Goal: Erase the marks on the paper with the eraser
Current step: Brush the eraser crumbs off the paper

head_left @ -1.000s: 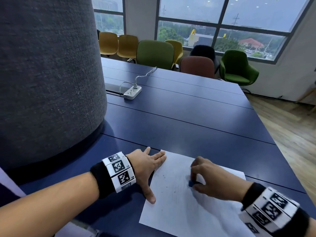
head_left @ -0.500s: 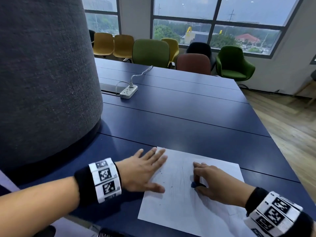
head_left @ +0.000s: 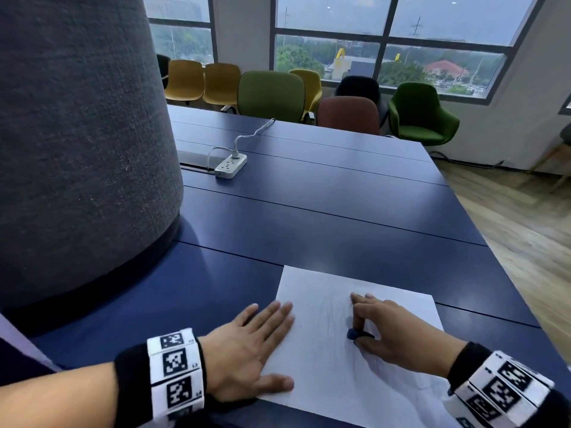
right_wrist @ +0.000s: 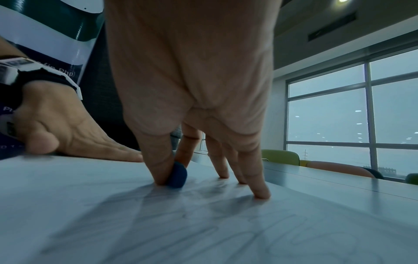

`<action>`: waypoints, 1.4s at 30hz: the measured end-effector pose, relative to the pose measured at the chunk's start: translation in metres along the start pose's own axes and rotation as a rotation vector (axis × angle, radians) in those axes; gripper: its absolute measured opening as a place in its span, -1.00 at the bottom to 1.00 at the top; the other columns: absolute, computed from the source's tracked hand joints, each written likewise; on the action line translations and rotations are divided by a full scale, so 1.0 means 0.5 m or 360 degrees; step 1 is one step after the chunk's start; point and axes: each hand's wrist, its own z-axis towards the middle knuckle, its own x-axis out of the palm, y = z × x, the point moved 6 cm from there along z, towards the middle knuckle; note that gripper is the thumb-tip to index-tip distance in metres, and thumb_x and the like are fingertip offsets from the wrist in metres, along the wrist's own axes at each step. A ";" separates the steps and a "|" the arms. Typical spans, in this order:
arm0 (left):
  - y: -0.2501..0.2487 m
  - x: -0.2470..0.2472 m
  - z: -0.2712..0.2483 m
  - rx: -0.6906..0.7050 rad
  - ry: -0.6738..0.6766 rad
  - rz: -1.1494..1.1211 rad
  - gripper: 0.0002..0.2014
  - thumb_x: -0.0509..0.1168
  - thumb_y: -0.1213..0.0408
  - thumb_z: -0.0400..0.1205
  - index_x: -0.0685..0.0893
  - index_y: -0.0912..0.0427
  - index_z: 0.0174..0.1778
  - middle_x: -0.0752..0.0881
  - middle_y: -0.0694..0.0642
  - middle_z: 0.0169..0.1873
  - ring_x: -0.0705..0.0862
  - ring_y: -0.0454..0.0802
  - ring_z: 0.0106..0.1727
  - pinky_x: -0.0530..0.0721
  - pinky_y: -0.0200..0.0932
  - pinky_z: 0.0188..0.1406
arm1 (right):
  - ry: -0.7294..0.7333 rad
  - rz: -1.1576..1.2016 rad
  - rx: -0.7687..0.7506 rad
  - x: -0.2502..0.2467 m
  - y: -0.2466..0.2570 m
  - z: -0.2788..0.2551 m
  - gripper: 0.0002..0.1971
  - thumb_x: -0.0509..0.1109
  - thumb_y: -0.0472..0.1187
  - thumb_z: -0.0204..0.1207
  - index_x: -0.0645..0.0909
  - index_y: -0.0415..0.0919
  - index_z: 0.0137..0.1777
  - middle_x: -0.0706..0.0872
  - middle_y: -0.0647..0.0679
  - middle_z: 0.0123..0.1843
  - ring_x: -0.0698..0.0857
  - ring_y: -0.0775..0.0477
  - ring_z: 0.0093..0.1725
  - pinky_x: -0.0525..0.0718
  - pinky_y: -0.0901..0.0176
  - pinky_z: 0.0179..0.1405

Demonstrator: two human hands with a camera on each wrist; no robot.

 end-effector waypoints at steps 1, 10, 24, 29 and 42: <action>0.015 -0.004 0.002 -0.0085 -0.0001 -0.0034 0.05 -0.50 -0.55 0.32 -0.51 0.11 0.58 -0.56 0.04 0.56 -0.59 -0.06 0.57 -0.41 0.01 0.64 | -0.0004 -0.0002 -0.0006 0.000 0.000 0.000 -0.86 0.40 -0.01 0.59 0.47 0.12 -0.12 0.28 -0.02 0.70 0.21 0.03 0.69 0.27 0.32 0.56; -0.095 -0.023 0.034 0.0471 -0.0040 0.0195 -0.09 -0.35 -0.45 0.49 -0.42 -0.02 0.67 -0.52 0.00 0.60 -0.57 -0.07 0.59 -0.57 0.04 0.53 | 0.0017 -0.0026 0.0016 -0.001 -0.004 0.002 -0.91 0.40 -0.03 0.59 0.53 0.06 -0.09 0.29 -0.01 0.70 0.28 0.04 0.66 0.31 0.35 0.49; -0.033 -0.005 0.001 0.0353 -0.0009 0.0177 -0.08 -0.44 -0.47 0.45 -0.43 -0.02 0.65 -0.50 0.02 0.61 -0.56 -0.08 0.60 -0.50 0.08 0.58 | 0.0009 -0.0084 0.0038 0.001 -0.014 0.006 -0.78 0.43 -0.03 0.55 0.45 0.10 -0.24 0.54 0.03 0.50 0.51 0.00 0.47 0.50 0.25 0.26; 0.035 -0.042 0.041 -0.0061 -0.0107 0.0171 0.09 -0.53 -0.52 0.31 -0.45 0.19 0.63 -0.51 0.12 0.61 -0.59 -0.04 0.56 -0.50 0.00 0.57 | 0.0033 -0.0083 0.0049 0.001 -0.013 0.013 -0.77 0.44 -0.02 0.55 0.44 0.12 -0.25 0.50 0.00 0.56 0.47 -0.06 0.53 0.44 0.33 0.26; 0.002 -0.064 0.118 -0.0057 -0.0061 -0.0027 -0.06 -0.15 -0.40 0.64 -0.38 0.19 0.67 -0.43 0.12 0.65 -0.42 -0.06 0.66 -0.31 0.06 0.66 | 0.0021 0.0015 0.0049 -0.005 -0.019 0.000 -0.85 0.46 -0.06 0.53 0.59 -0.06 -0.18 0.46 -0.01 0.59 0.39 -0.02 0.60 0.42 0.26 0.42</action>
